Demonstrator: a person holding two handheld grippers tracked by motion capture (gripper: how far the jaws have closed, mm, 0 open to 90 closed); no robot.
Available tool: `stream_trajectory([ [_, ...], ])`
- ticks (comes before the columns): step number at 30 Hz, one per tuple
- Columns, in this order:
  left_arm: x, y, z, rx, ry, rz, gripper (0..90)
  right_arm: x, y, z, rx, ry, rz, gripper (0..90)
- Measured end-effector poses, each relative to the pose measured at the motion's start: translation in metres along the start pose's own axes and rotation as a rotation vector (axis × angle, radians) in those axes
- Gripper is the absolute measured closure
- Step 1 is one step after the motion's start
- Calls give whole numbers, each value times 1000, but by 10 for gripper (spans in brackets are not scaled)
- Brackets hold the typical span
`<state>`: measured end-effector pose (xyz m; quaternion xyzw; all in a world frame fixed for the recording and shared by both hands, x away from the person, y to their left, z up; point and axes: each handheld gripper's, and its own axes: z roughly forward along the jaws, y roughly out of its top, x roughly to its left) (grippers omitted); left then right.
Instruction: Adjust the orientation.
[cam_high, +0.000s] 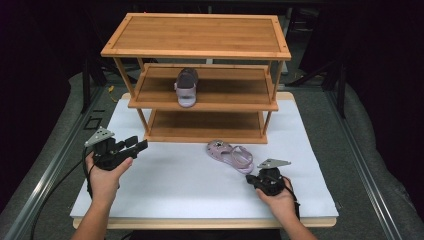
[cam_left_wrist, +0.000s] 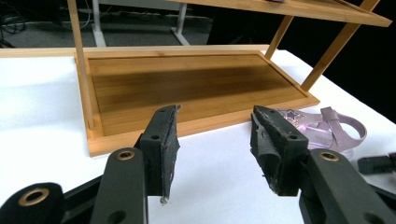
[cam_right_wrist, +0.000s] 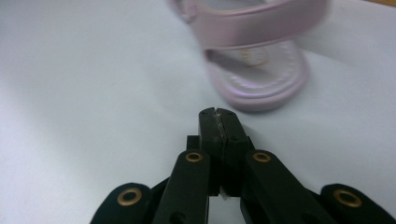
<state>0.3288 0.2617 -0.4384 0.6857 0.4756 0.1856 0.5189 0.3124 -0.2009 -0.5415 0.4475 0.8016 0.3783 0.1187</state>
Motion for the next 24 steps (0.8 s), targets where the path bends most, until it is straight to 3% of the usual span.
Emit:
stream_trajectory([
  [1,0,0,0,-1,0,0,513,3,0,0,-14,17,-20,900],
  [2,0,0,-1,-1,1,0,513,7,2,-4,-10,-30,-45,900],
  [3,0,0,-1,-2,2,0,513,5,4,-9,-48,-17,-31,900],
  [9,2,-1,-1,2,4,-4,513,-8,10,-19,-89,-28,-3,840],
  [12,3,-1,-1,-2,4,-8,513,-11,14,-25,-110,-34,-2,820],
  [17,4,0,-1,-2,4,-12,513,-20,37,-43,-134,-48,-26,782],
  [19,5,-1,-1,0,4,-14,513,-26,61,-49,-116,-50,-55,756],
  [22,5,-1,0,1,4,-15,513,-28,76,-47,-85,-48,-84,734],
  [23,5,-2,1,3,1,-15,513,-31,90,-39,-19,-10,-115,713],
  [24,5,-2,1,3,1,-15,513,-31,90,-39,-19,-10,-115,713],
])
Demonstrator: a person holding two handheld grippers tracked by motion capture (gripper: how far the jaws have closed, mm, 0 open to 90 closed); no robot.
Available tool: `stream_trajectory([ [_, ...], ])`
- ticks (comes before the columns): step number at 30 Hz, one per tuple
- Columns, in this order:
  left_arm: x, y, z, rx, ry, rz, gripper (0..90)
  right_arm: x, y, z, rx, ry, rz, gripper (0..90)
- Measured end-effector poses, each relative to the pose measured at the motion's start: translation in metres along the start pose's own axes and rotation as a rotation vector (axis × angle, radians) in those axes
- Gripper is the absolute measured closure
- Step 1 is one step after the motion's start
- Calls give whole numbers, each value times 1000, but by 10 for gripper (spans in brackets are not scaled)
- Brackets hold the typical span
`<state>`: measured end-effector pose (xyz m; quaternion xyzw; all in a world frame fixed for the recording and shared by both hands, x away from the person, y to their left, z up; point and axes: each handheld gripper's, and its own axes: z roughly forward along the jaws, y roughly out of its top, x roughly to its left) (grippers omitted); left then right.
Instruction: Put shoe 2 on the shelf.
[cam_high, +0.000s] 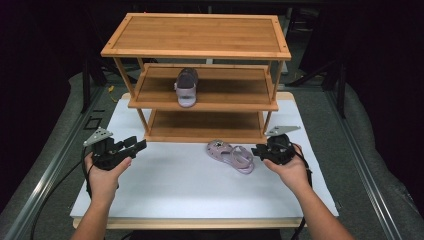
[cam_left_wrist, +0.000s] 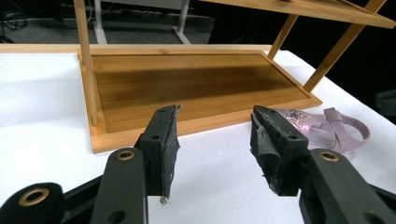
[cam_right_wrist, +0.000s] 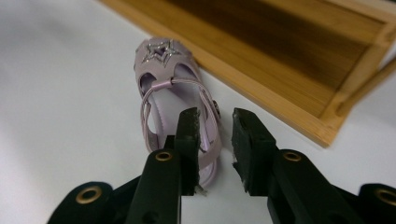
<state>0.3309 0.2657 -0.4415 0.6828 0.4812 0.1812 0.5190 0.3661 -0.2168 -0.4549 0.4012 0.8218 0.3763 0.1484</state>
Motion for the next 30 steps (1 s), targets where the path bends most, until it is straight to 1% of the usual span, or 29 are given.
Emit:
stream_trajectory([
  [1,0,0,0,1,0,-1,513,-2,13,10,84,2,-44,700],
  [2,0,-1,1,4,0,-1,513,-2,13,10,84,2,-44,700],
  [3,1,-1,1,8,-1,-2,513,-3,17,14,103,-3,-65,700],
  [4,1,-1,1,9,-1,-4,513,-4,23,19,139,-10,-88,699],
  [5,2,-2,2,7,-3,-7,512,-5,28,24,166,9,-98,694],
  [6,2,-2,2,10,-2,-9,512,-4,32,29,205,25,-107,691],
  [7,3,-2,2,9,-3,-12,512,-2,40,37,268,20,-164,691],
  [8,3,-2,2,9,-3,-12,512,-2,40,37,268,20,-164,691],
  [9,3,-2,2,10,-3,-12,512,-1,43,41,297,20,-180,691],
  [10,3,-2,2,10,-3,-12,511,0,46,47,326,39,-211,691],
  [11,4,-2,2,10,-4,-13,511,2,49,51,363,15,-234,691],
  [12,4,-1,2,11,-4,-13,510,2,53,56,391,18,-256,693],
  [13,4,-1,1,12,-5,-14,510,4,55,60,418,2,-281,700],
  [14,4,-1,1,12,-6,-14,510,6,58,66,453,14,-300,714],
  [15,5,-1,1,10,-6,-15,510,8,59,69,471,14,-320,720],
  [16,5,-1,1,9,-6,-18,510,10,61,74,498,8,-360,726],
  [17,5,-1,0,8,-5,-19,510,12,62,79,528,22,-368,728],
  [18,6,-1,0,8,-6,-19,510,14,64,83,557,17,-395,734],
  [19,6,-1,0,8,-7,-19,510,16,64,87,577,24,-408,738],
  [20,6,-1,0,9,-8,-18,510,17,65,91,599,15,-436,758],
  [21,7,-1,0,11,-7,-19,510,18,66,97,648,11,-460,775],
  [22,7,-1,0,10,-7,-20,510,18,66,97,648,11,-460,775],
  [23,7,-1,0,10,-7,-22,510,17,67,100,663,14,-456,775],
  [25,7,-1,0,10,-8,-22,510,16,68,107,709,25,-458,780],
  [27,8,-1,0,11,-8,-22,510,16,67,108,714,28,-463,781],
  [28,8,-1,0,12,-8,-22,510,15,68,110,727,18,-481,786],
  [29,8,-1,0,11,-6,-23,510,14,68,111,731,31,-473,808],
  [30,9,-1,0,11,-6,-23,510,14,68,111,731,31,-473,808],
])
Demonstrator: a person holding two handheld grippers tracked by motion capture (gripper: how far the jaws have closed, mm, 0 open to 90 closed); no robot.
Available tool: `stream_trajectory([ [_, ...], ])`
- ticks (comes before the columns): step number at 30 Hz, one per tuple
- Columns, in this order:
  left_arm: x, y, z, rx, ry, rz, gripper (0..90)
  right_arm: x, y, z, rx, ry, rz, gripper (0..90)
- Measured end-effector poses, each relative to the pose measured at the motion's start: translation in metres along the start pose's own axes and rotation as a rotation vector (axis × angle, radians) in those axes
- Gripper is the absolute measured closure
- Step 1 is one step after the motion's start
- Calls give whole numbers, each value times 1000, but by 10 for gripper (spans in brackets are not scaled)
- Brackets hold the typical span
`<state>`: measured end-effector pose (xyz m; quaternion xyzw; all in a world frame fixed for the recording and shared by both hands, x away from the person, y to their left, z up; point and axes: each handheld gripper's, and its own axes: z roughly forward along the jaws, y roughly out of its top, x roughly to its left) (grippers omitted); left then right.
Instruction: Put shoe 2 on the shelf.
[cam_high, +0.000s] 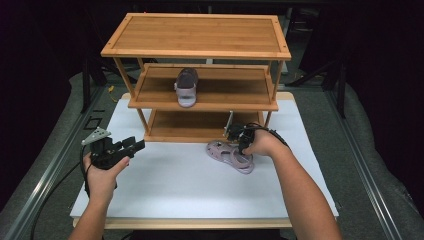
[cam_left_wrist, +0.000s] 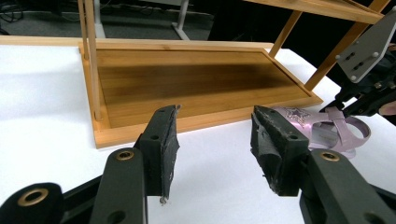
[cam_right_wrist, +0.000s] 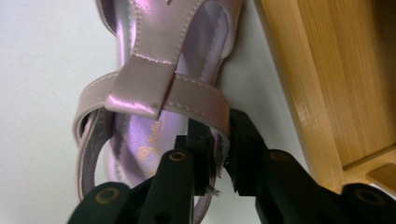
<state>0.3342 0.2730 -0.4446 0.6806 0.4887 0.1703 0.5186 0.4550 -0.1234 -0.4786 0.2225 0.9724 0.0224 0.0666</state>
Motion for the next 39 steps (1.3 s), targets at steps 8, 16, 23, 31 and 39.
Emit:
stream_trajectory([
  [8,-1,0,1,4,0,2,511,6,0,-3,-2,-9,12,821],
  [16,-2,-1,3,8,-1,2,511,9,-2,-6,-19,-11,20,830],
  [23,-2,-1,3,6,2,1,512,13,-6,-10,-52,-13,36,833],
  [31,1,-1,1,6,9,-5,512,22,-26,-22,-231,55,112,836],
  [39,0,-1,2,0,12,-9,513,58,-74,-39,-667,-21,277,835],
])
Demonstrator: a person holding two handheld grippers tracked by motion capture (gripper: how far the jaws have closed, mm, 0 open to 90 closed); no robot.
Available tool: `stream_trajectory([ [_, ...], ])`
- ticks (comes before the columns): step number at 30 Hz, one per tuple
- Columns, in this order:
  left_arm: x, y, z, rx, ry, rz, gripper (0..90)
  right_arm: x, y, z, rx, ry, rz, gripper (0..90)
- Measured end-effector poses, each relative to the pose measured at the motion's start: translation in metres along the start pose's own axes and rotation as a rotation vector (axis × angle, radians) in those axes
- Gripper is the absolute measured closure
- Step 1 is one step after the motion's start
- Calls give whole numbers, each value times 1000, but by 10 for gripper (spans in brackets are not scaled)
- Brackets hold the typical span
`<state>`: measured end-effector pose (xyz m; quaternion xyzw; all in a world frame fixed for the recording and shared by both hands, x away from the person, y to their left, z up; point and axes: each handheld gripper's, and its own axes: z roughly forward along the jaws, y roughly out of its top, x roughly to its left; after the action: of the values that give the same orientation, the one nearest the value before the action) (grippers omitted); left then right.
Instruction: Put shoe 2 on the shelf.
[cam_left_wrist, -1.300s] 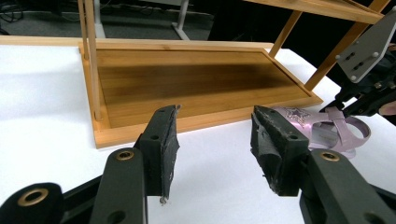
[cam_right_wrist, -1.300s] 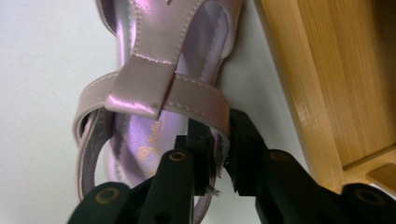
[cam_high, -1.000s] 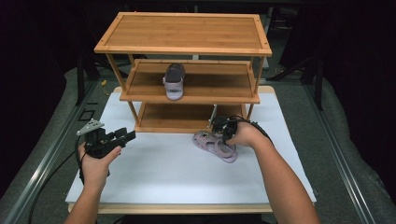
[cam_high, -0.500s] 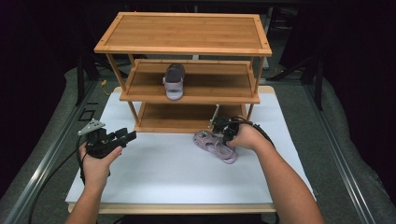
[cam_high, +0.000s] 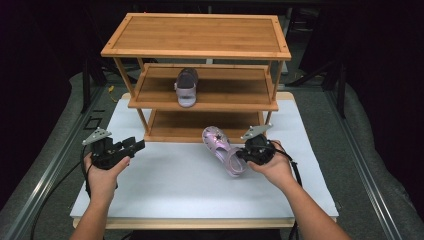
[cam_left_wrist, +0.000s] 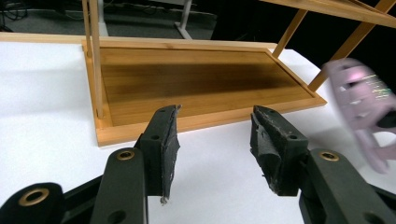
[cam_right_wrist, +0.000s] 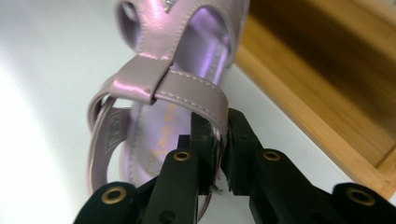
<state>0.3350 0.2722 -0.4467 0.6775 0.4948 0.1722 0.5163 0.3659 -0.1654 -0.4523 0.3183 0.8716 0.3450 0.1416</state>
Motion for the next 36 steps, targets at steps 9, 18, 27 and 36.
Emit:
stream_trajectory([
  [9,0,-2,2,6,0,-2,514,28,-36,-24,-287,-62,168,835],
  [18,0,-2,3,9,2,2,515,40,-41,-47,-486,-165,275,834],
  [27,0,-2,2,7,1,3,515,37,-22,-51,-539,-181,308,834],
  [36,1,-1,0,-4,0,-1,515,20,24,-56,-520,-211,334,834],
])
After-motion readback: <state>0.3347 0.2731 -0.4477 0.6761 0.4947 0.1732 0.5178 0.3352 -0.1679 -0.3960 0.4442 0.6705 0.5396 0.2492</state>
